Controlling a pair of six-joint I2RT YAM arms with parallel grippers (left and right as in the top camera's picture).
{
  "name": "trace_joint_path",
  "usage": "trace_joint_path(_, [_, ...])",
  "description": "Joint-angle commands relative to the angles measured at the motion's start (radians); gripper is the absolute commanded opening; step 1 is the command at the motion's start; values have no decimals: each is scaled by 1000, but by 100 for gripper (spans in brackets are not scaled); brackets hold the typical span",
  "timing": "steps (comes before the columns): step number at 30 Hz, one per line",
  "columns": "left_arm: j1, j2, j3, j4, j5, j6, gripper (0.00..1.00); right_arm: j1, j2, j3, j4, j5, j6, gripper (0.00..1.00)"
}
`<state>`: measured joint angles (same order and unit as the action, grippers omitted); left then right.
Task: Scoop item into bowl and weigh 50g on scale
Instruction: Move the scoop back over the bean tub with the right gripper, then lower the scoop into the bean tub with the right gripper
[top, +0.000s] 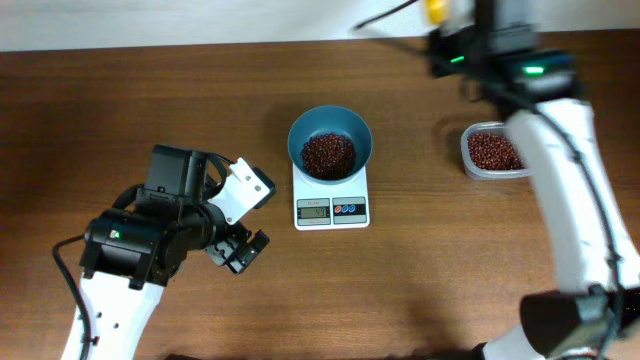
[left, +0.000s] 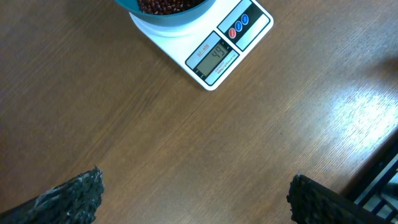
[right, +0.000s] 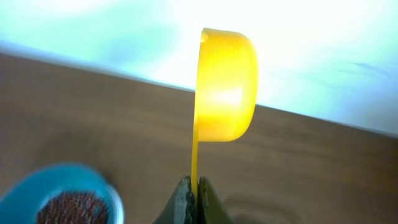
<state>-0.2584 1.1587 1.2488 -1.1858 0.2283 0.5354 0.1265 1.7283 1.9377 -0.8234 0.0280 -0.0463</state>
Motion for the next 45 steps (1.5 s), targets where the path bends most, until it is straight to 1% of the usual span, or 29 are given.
trace_joint_path(1, [6,5,18,2,0,19,99,-185,-96,30,-106,4,238,4])
trace_joint_path(5, [6,5,18,2,0,19,99,-340,-143,30,-264,-2,297,4])
trace_joint_path(9, [6,5,18,2,0,19,99,-410,-191,30,-356,-5,318,4])
trace_joint_path(13, [6,5,18,2,0,19,99,-407,-199,29,-381,-6,317,4])
trace_joint_path(19, [6,5,18,2,0,19,99,-406,-166,-3,-470,-13,317,4])
trace_joint_path(24, [6,5,18,2,0,19,99,-355,-114,-77,-460,-16,308,4])
trace_joint_path(26, [6,5,18,2,0,19,99,-308,-67,-108,-448,-16,306,4])
trace_joint_path(30, [6,5,18,2,0,19,99,-245,33,-112,-410,6,306,4])
trace_joint_path(37, [6,5,18,2,0,19,99,-215,143,-118,-412,127,306,4])
trace_joint_path(42, [6,5,18,2,0,19,99,-216,166,-137,-412,166,305,4])
trace_joint_path(45, [6,5,18,2,0,19,99,-211,172,-179,-412,171,287,4])
